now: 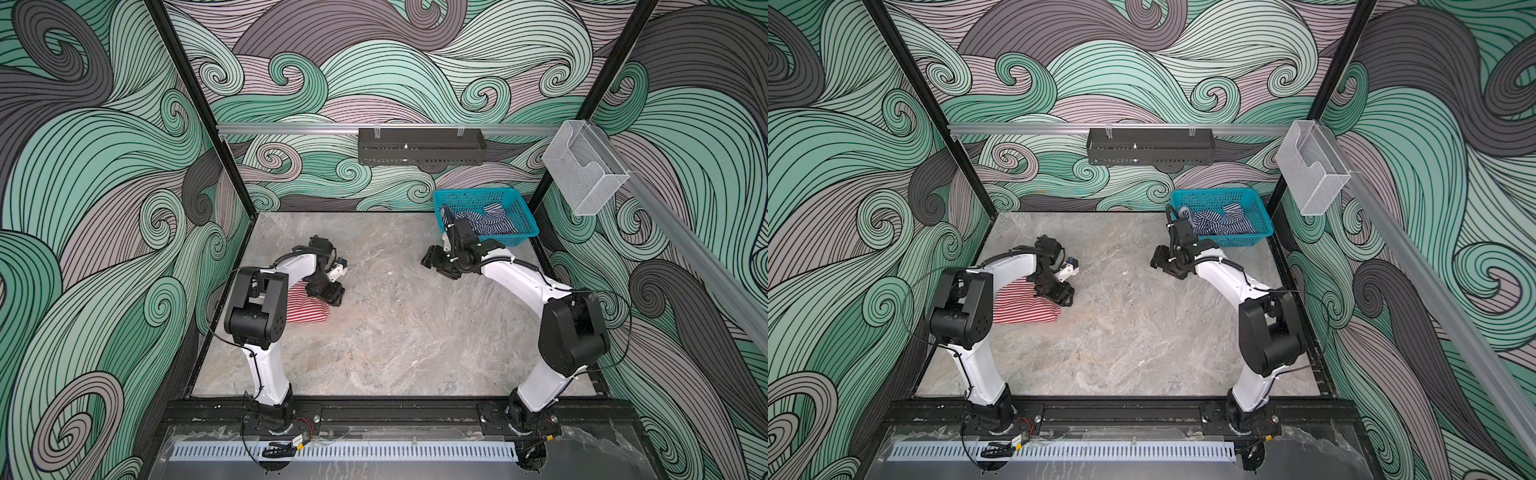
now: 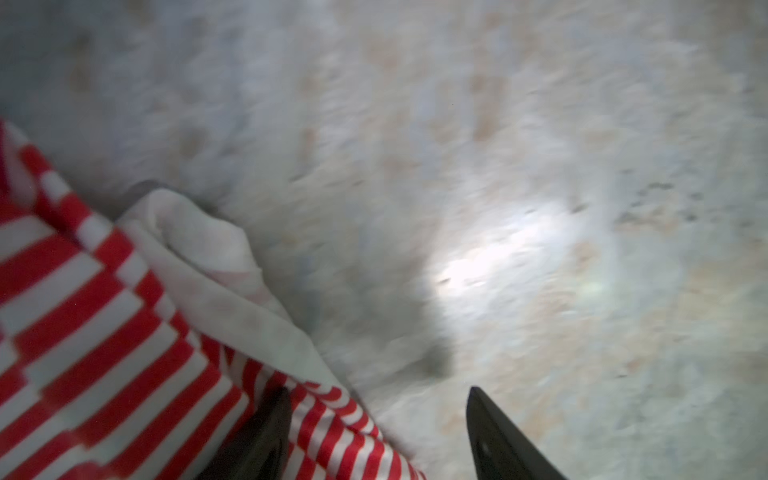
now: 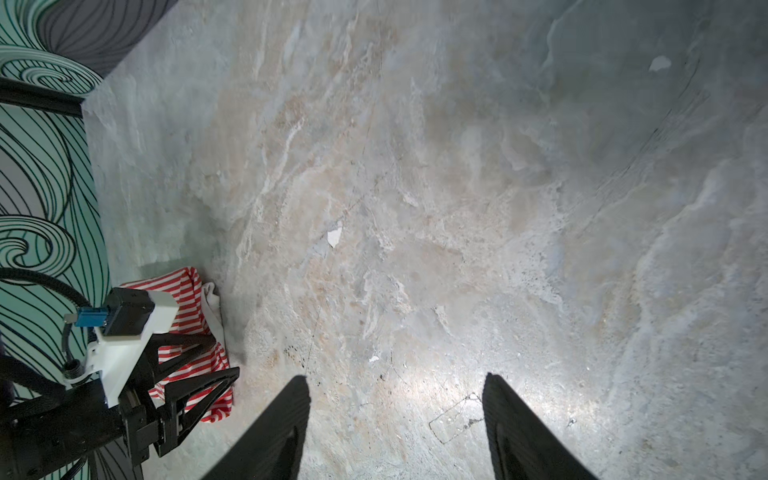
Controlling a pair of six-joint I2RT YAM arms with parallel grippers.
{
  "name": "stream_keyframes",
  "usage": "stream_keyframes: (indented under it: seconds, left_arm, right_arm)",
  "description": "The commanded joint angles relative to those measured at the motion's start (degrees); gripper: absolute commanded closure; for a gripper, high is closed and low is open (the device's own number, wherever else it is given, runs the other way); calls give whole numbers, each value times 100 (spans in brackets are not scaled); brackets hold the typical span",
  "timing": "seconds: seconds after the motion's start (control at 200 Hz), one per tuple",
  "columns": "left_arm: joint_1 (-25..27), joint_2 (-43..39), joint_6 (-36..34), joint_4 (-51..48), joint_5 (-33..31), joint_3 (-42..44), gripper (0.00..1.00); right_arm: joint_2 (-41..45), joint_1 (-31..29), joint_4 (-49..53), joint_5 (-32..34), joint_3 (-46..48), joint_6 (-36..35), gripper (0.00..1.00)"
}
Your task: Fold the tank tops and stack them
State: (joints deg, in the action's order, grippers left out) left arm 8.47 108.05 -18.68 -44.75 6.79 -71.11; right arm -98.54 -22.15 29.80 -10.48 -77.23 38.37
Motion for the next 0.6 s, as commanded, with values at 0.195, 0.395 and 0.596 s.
stream_keyframes:
  seconds: [0.195,0.395,0.596]
  left_arm:
    - [-917,-555,-819,-627,-644,133,30]
    - [-1193,-589,-868,-615,-839,107,30]
    - [-1407,-519,-847,-742,-737,-36,31]
  right_arm:
    - [-85,293,350,7,-570,-268,32]
    - [-181,477,434,-29,-828,-377,32]
    - [-185,944,618,-116,-1150,-501,32]
